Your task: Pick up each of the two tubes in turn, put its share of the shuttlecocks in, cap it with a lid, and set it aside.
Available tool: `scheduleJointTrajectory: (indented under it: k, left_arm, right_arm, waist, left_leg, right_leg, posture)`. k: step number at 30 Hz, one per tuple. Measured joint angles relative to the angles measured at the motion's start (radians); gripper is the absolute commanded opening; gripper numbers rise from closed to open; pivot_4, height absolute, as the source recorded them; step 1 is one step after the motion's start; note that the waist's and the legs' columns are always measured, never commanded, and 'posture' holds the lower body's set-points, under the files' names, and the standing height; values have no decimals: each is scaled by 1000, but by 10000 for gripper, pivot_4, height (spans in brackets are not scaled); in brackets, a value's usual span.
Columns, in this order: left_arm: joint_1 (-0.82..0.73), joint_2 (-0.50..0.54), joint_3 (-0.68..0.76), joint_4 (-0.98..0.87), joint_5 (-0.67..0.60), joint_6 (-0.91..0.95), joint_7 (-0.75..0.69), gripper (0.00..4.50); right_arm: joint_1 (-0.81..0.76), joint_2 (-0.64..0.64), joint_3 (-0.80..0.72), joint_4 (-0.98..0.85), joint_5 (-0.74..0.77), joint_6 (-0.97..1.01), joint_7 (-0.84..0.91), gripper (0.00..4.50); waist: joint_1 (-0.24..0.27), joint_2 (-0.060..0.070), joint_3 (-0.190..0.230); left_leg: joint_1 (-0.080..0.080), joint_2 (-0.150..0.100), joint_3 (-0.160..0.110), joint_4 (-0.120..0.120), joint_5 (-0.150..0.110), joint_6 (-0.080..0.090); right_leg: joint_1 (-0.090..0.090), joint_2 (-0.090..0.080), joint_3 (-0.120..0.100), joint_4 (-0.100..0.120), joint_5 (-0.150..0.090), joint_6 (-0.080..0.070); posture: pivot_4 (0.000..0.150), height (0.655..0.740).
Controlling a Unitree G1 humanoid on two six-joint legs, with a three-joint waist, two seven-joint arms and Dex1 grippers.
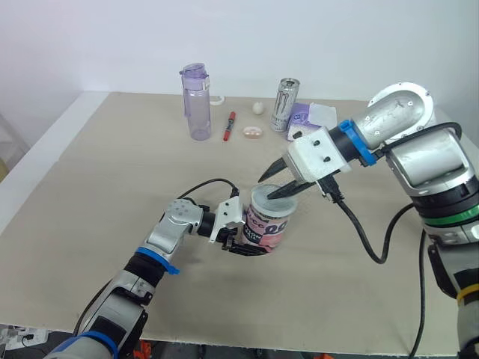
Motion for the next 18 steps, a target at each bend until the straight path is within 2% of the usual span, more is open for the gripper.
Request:
scheduleJointTrajectory:
  k: [5,8,11,13,14,17,18]
  left_arm:
    - [0,0,0,0,0,1,-1,30636]
    - [0,1,0,0,0,2,-1,30636]
    - [0,2,0,0,0,2,-1,30636]
    - [0,2,0,0,0,2,-1,30636]
    - [0,3,-1,0,0,2,-3,30636]
    - [1,8,2,0,-1,3,-9,30636]
    - [0,9,2,0,-1,2,-7,30636]
  right_arm:
    - [-3,8,-17,7,5,14,-6,16316]
    - [-50,8,-100,30,43,73,-23,16316]
    - [-51,0,-119,33,51,89,-25,16316]
    - [-51,-14,-147,30,82,143,-27,16316]
    - [-38,-59,-221,-11,144,242,-30,16316]
    - [17,-80,-254,-101,214,328,-36,9947]
    - [75,-82,-264,-161,256,390,-51,5229]
  waist:
    - [0,0,0]
    - [0,0,0]
    - [0,0,0]
    - [0,0,0]
    - [0,0,0]
    - [0,-1,0]
    - [-1,0,0]
  left_leg:
    - [0,0,0,0,0,0]
    - [0,0,0,0,0,0]
    - [0,0,0,0,0,0]
    - [-1,0,0,0,0,0]
    - [-1,0,0,-1,0,0]
    - [0,1,-1,-2,0,0]
    - [0,1,-1,-2,0,0]
  right_leg:
    - [0,0,0,0,0,-1]
    - [0,0,0,0,0,0]
    - [0,0,0,0,0,-1]
    - [-1,0,0,0,-1,-2]
    - [-1,0,0,0,-1,-2]
    - [0,0,-1,0,-1,-2]
    - [0,0,-1,0,-2,-3]
  posture:
    - [1500,7400]
    - [1500,7400]
    - [1500,7400]
    - [1500,7400]
    - [1500,7400]
    - [1500,7400]
    - [1500,7400]
